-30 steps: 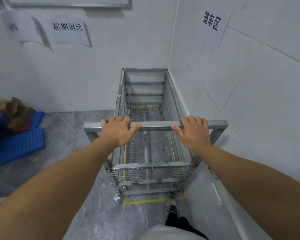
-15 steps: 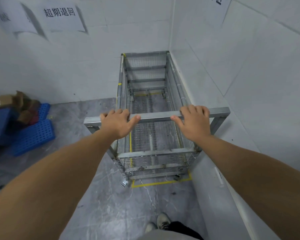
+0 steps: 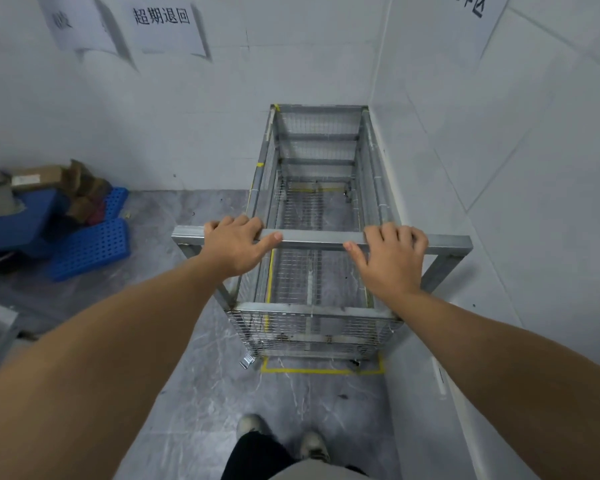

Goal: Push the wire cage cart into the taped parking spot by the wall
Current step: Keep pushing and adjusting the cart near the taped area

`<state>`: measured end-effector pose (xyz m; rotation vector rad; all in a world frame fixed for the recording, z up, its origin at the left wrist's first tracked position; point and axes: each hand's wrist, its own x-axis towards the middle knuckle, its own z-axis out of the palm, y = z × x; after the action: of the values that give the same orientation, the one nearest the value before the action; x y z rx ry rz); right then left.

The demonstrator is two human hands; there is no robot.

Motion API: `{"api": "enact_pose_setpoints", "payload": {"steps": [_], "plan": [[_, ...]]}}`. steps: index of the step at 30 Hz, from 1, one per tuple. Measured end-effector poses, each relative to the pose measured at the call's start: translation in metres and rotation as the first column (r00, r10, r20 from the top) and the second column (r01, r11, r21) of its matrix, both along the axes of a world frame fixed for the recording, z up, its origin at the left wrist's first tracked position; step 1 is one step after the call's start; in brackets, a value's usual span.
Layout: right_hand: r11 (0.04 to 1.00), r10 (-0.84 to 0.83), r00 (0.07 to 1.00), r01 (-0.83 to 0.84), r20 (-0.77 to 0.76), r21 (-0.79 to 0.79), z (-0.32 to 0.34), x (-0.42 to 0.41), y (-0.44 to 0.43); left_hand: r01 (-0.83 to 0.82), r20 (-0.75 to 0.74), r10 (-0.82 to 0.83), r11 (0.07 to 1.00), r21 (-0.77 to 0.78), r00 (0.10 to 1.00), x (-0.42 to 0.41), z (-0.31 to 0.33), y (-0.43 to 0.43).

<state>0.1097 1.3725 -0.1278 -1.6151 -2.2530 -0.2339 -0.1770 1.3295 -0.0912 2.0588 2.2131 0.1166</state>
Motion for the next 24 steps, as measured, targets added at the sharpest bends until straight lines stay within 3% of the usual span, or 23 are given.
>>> {"api": "enact_pose_setpoints", "payload": {"steps": [14, 24], "plan": [[1.000, -0.020, 1.000, 0.020, 0.024, -0.019, 0.0028, -0.0006, 0.0003, -0.015, 0.043, 0.010, 0.994, 0.109, 0.999, 0.0019, -0.0047, -0.0047], [1.000, -0.009, 1.000, 0.010, 0.018, -0.006, -0.0019, 0.0039, 0.0005, 0.013, 0.040, -0.017, 0.995, 0.104, 0.999, 0.0015, -0.0073, -0.0101]]}}
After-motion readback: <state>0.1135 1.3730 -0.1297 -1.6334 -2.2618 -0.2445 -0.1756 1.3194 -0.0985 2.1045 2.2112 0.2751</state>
